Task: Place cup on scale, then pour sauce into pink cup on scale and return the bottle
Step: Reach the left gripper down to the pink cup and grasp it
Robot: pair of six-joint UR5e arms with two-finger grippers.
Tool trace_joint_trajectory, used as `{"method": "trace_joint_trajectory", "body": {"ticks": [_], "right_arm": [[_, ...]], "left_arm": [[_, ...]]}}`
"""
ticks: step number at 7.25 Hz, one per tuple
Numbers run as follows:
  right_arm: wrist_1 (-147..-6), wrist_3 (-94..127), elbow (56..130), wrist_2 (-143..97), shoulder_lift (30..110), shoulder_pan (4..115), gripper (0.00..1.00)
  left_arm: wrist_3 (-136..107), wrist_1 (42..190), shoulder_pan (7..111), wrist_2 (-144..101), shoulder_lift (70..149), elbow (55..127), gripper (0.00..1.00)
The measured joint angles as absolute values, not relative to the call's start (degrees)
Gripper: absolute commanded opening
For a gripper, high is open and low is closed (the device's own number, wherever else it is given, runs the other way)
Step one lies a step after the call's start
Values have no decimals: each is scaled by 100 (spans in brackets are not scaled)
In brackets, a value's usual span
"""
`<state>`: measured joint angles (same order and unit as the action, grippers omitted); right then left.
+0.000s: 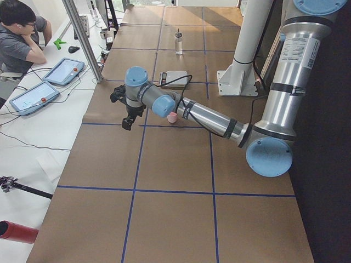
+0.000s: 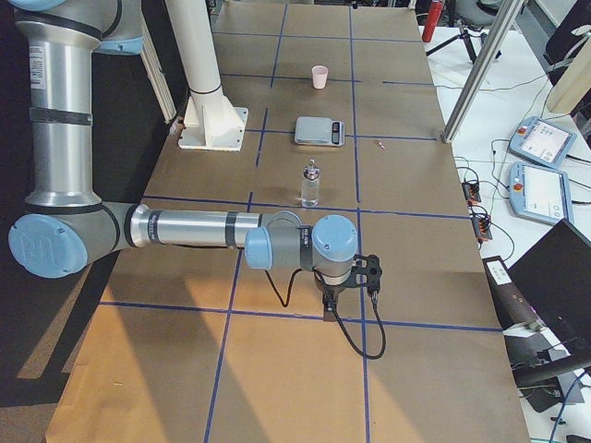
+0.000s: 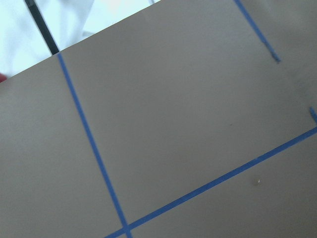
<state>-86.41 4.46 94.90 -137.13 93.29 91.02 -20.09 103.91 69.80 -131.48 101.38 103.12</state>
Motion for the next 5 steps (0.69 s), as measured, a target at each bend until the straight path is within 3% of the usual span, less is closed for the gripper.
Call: {"method": "trace_joint_trajectory", "body": {"ticks": [5], "right_arm": [[-8646,459,9623,-13770,9212,9080,100]], "left_arm": [[-6948,11161,4871,-12079,10000,10774,100]]}}
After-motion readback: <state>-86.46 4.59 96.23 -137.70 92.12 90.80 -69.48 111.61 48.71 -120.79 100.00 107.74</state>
